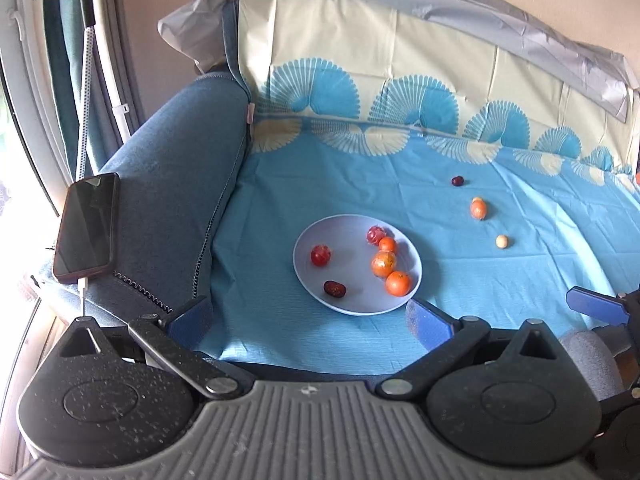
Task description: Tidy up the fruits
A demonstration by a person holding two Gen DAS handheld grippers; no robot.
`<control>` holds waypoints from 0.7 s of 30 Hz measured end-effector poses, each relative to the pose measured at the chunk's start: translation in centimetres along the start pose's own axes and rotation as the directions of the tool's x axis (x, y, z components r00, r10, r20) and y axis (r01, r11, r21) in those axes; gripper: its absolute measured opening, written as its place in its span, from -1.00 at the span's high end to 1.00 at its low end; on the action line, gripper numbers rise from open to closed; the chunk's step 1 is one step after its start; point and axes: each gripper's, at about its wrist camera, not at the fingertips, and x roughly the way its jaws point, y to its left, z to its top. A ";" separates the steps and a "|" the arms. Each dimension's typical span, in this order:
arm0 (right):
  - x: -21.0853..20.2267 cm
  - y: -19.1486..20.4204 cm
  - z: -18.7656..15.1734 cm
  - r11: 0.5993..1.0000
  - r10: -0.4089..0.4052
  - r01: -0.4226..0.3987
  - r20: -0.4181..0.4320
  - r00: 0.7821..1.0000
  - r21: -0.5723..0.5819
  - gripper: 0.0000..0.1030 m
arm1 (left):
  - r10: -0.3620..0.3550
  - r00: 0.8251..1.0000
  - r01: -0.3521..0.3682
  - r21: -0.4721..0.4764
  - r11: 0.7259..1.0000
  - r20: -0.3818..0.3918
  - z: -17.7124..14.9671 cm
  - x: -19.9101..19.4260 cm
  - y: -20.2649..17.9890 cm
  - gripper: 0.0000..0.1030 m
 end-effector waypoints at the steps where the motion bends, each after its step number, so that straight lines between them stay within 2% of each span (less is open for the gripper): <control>1: -0.3 0.0 0.0 1.000 -0.003 0.003 0.008 1.000 0.000 -0.98 | 0.001 1.000 -0.001 -0.002 1.000 0.005 0.0 -0.3 -0.1 -0.99; 9: -1.8 0.7 0.1 1.000 -0.005 0.005 0.048 0.999 -0.016 -0.98 | 0.009 0.999 -0.008 -0.005 1.000 0.033 -0.3 -2.1 -0.1 -0.99; 21: -1.2 0.4 0.0 1.000 0.002 -0.002 0.033 0.999 0.001 -0.98 | 0.012 1.000 -0.012 0.003 1.000 0.011 -0.2 -1.4 0.0 -0.99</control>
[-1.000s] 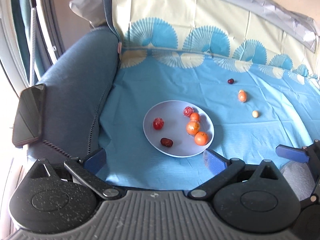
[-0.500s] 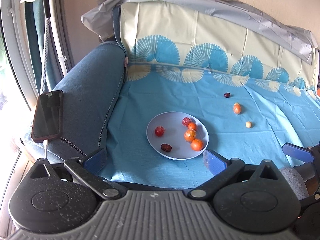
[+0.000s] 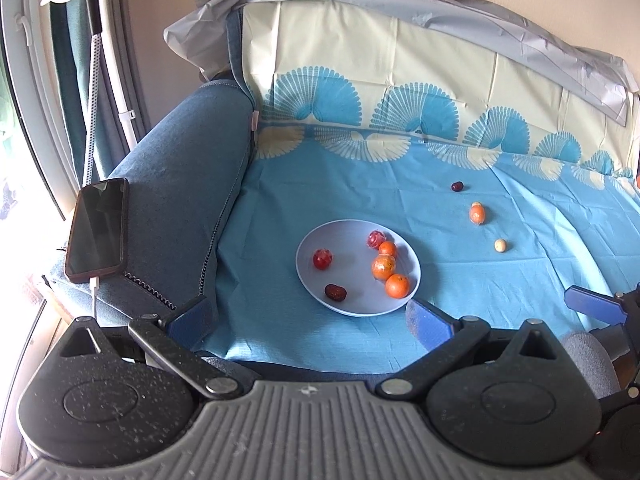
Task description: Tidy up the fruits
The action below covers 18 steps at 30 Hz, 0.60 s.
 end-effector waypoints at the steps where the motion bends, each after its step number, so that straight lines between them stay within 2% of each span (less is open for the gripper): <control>1: 0.1 0.1 0.0 1.000 0.000 0.000 -0.002 1.000 0.003 -0.98 | 0.003 1.000 -0.003 0.004 1.000 -0.002 0.0 0.1 -0.1 -0.99; 18: 3.3 -2.7 -0.9 0.991 0.006 0.002 -0.061 0.998 0.130 -0.98 | 0.035 0.996 -0.032 0.038 0.999 -0.078 1.9 4.6 -2.2 -0.99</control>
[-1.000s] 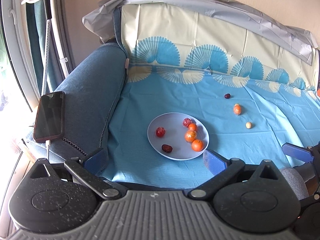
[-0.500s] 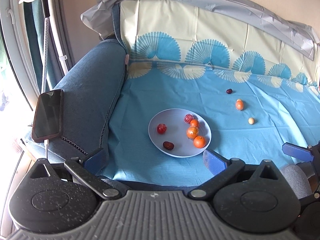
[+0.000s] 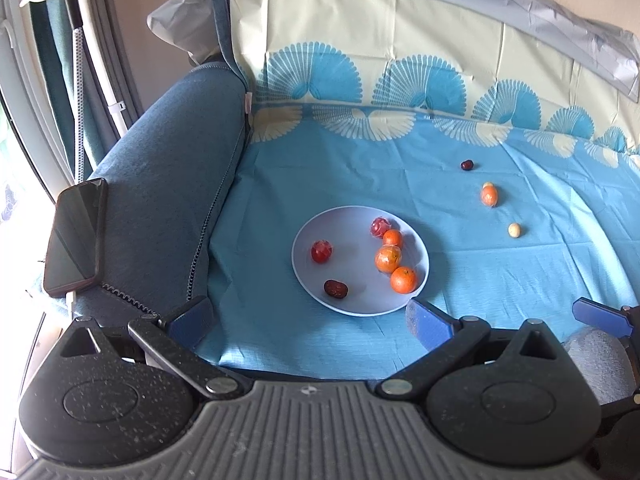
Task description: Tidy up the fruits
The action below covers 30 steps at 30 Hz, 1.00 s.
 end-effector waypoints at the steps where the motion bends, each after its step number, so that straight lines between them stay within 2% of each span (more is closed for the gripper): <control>1: 0.3 -0.3 0.0 1.000 -0.001 0.001 -0.003 1.000 0.008 -0.98 | 0.001 1.000 -0.001 0.005 1.000 -0.004 0.2 0.4 -0.2 -0.99; 10: 3.3 -4.5 -0.3 0.992 -0.083 0.086 -0.035 0.996 0.089 -0.98 | -0.017 0.999 0.019 0.054 0.998 -0.040 2.6 3.8 -3.6 -0.99; 19: 7.0 -9.6 -0.6 0.968 -0.187 0.195 -0.059 0.981 0.157 -0.98 | -0.040 0.996 0.050 0.118 0.992 -0.081 4.2 7.5 -7.7 -0.99; 24: 10.0 -12.7 -0.8 0.950 -0.245 0.254 -0.075 0.967 0.183 -0.98 | -0.044 0.994 0.060 0.150 0.987 -0.105 5.3 10.2 -10.3 -0.99; 30: 16.1 -17.4 -1.7 0.914 -0.325 0.342 -0.110 0.939 0.218 -0.98 | -0.053 0.988 0.078 0.170 0.982 -0.143 6.9 14.1 -13.0 -0.99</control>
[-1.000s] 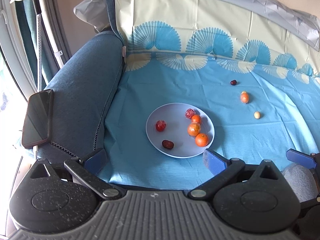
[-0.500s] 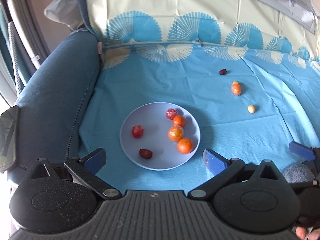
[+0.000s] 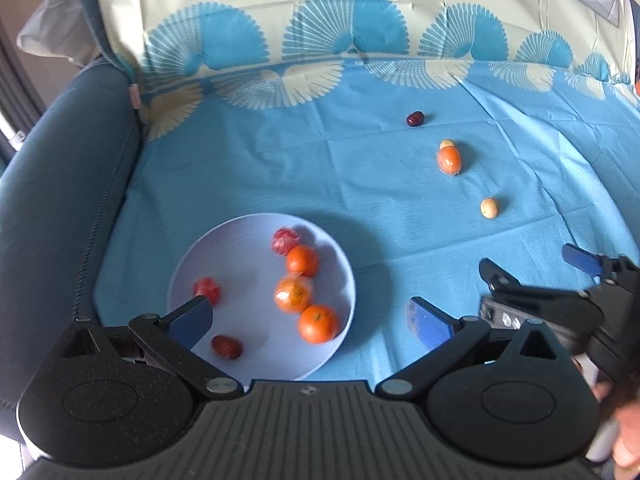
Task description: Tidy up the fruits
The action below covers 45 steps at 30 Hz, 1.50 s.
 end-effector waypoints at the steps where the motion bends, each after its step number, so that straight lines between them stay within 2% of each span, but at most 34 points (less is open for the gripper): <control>1: 1.5 -0.6 0.1 1.000 -0.013 0.013 -0.006 1.000 0.015 -0.98 | 0.002 1.000 -0.002 0.000 1.000 -0.004 0.5 0.7 -0.3 -0.99; 6: 8.9 -3.1 0.5 0.991 -0.079 0.083 -0.036 0.996 0.103 -0.98 | 0.009 1.000 -0.008 0.027 1.000 -0.019 3.2 4.1 -1.8 -0.99; 9: 12.2 -3.5 0.5 0.987 -0.113 0.118 -0.055 0.992 0.107 -0.99 | 0.014 1.000 -0.014 0.057 0.998 -0.009 5.0 6.0 -3.0 -0.99; 10: 12.4 -3.2 0.4 0.988 -0.130 0.132 -0.025 0.991 0.085 -0.97 | 0.011 1.000 -0.011 0.062 0.998 -0.003 5.6 6.8 -3.5 -0.99; 12: 12.5 -2.7 0.4 0.990 -0.130 0.129 0.011 0.991 0.056 -0.68 | 0.004 1.000 -0.004 0.066 0.998 0.000 6.9 8.5 -4.5 -0.99; 14: 12.3 -2.8 0.8 0.993 -0.117 0.116 0.048 0.992 0.024 0.31 | -0.026 1.000 0.025 0.067 0.997 0.008 8.4 10.5 -5.9 -0.99; 15: 12.3 -3.0 1.0 0.992 -0.123 0.122 0.049 0.991 0.023 0.48 | -0.042 0.999 0.041 0.067 0.997 0.015 9.2 11.5 -6.8 -0.99; 17: 12.4 -4.4 1.5 0.986 -0.150 0.146 0.040 0.988 0.078 0.49 | -0.080 0.996 0.078 0.077 0.994 0.024 10.7 13.6 -8.7 -0.99; 20: 12.7 -7.2 2.1 0.948 -0.277 0.270 0.018 0.961 0.168 0.48 | -0.126 0.992 0.125 0.101 0.987 0.005 12.8 17.0 -11.8 -0.99; 22: 12.6 -8.5 2.2 0.939 -0.260 0.248 0.016 0.966 0.237 0.48 | -0.141 0.990 0.141 0.123 0.982 -0.008 13.7 19.0 -13.8 -0.99; 27: 13.0 -8.1 2.1 0.939 -0.275 0.264 0.018 0.961 0.222 0.48 | -0.139 0.988 0.148 0.139 0.979 -0.069 14.7 22.4 -16.7 -0.99; 29: 13.1 -8.1 2.1 0.939 -0.276 0.265 0.019 0.961 0.220 0.48 | -0.158 0.986 0.162 0.129 0.978 -0.046 14.9 22.3 -16.9 -0.70; 30: 13.1 -8.1 2.1 0.938 -0.276 0.265 0.019 0.961 0.221 0.47 | -0.173 0.984 0.178 0.131 0.975 -0.048 14.9 22.2 -16.9 0.07; 31: 13.1 -8.0 2.1 0.938 -0.276 0.265 0.020 0.961 0.222 0.47 | -0.213 0.974 0.222 0.137 0.965 -0.075 15.0 22.3 -17.0 0.33; 35: 13.0 -7.9 2.0 0.936 -0.280 0.268 0.022 0.960 0.230 0.47 | -0.200 0.980 0.201 0.172 0.964 -0.019 14.6 20.6 -16.6 0.34; 37: 12.9 -8.2 2.1 0.933 -0.274 0.260 0.024 0.961 0.250 0.48 | -0.196 0.980 0.196 0.165 0.967 -0.016 14.2 19.6 -15.9 0.34; 40: 12.6 -8.7 2.2 0.928 -0.248 0.229 0.029 0.968 0.294 0.48 | -0.174 0.985 0.172 0.142 0.975 0.001 13.2 17.1 -13.7 0.33; 45: 11.0 -8.4 2.3 0.947 -0.169 0.158 0.016 0.986 0.279 0.49 | -0.094 0.996 0.094 0.083 0.992 0.007 10.3 11.2 -8.2 0.33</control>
